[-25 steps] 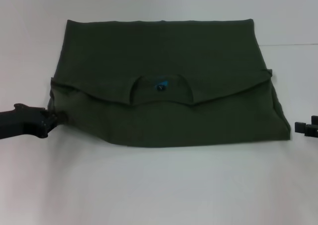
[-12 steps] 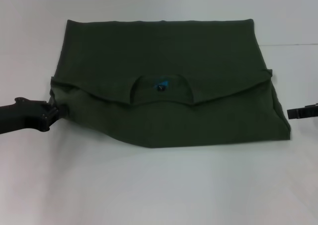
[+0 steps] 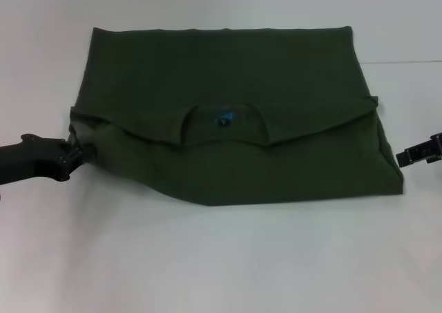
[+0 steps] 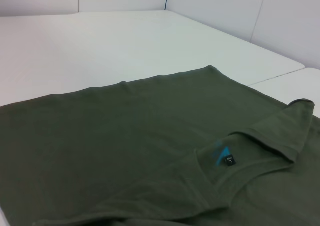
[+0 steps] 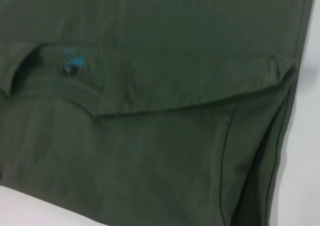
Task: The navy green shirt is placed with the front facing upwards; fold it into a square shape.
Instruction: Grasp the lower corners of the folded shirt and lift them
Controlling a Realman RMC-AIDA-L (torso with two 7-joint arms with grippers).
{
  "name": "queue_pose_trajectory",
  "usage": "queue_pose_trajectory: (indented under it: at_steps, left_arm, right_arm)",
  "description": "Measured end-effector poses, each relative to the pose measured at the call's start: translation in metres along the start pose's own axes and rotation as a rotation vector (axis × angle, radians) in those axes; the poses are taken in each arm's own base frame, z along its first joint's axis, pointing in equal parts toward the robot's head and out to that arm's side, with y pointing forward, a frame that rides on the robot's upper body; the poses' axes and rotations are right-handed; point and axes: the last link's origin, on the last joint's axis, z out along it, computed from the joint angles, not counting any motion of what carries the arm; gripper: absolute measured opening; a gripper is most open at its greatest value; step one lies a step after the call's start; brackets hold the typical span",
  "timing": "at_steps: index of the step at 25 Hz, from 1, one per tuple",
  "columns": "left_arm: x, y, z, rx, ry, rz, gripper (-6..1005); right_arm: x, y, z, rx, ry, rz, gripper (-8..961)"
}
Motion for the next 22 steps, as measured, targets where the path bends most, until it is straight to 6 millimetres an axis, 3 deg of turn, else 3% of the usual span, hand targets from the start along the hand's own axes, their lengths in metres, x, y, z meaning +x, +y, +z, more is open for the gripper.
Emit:
queue_pose_trajectory:
  at_steps: [22]
  left_arm:
    - [-0.001, 0.001, 0.002, 0.000, 0.001, -0.007, 51]
  right_arm:
    - [0.012, -0.007, 0.031, 0.011, 0.025, 0.049, 727]
